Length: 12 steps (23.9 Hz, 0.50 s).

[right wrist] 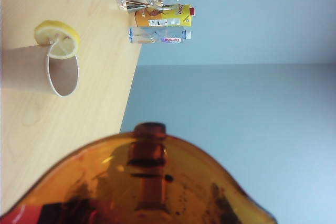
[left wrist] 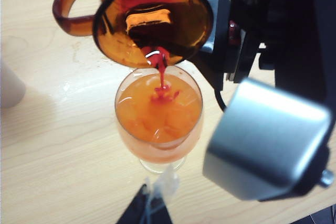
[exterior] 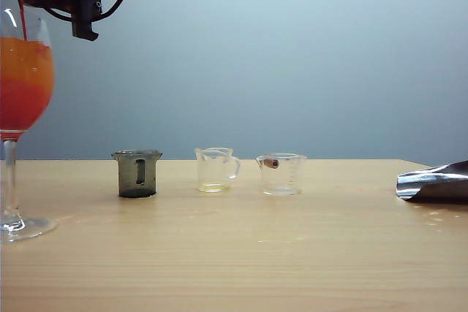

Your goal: Pick up the fourth measuring cup from the left, pour the grenadine inside into the goblet, and finally put the measuring cup back in its original place.

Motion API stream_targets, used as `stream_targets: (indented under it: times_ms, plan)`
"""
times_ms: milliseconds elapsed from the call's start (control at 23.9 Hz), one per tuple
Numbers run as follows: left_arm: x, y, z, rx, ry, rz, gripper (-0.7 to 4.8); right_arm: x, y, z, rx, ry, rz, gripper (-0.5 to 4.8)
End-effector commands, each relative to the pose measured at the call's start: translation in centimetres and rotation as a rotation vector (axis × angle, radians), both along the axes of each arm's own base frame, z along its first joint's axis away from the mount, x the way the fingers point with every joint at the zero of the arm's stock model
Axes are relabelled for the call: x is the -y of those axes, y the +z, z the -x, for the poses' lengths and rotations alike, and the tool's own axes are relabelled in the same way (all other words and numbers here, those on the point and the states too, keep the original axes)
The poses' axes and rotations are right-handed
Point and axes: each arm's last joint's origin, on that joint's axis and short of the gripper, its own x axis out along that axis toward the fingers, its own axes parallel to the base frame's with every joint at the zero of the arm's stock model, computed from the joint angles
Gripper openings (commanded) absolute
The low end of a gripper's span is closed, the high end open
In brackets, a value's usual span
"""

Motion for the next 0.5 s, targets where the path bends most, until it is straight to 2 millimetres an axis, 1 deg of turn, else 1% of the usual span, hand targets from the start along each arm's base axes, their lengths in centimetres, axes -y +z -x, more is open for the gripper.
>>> stream_targets:
  times_ms: [42,293,503]
  plan:
    - [-0.02,0.12,0.07,0.007,-0.002,0.005,-0.03,0.06,0.88,0.18,0.061,0.003,-0.020,2.01]
    - [-0.02,0.12,0.07,0.007,-0.002,0.005,-0.04,0.07,0.88,0.17,0.065,0.004,-0.018,2.01]
    - [-0.02,0.12,0.07,0.007,-0.001,0.005,-0.03,0.02,0.87,0.25,0.138,0.011,0.022,2.01]
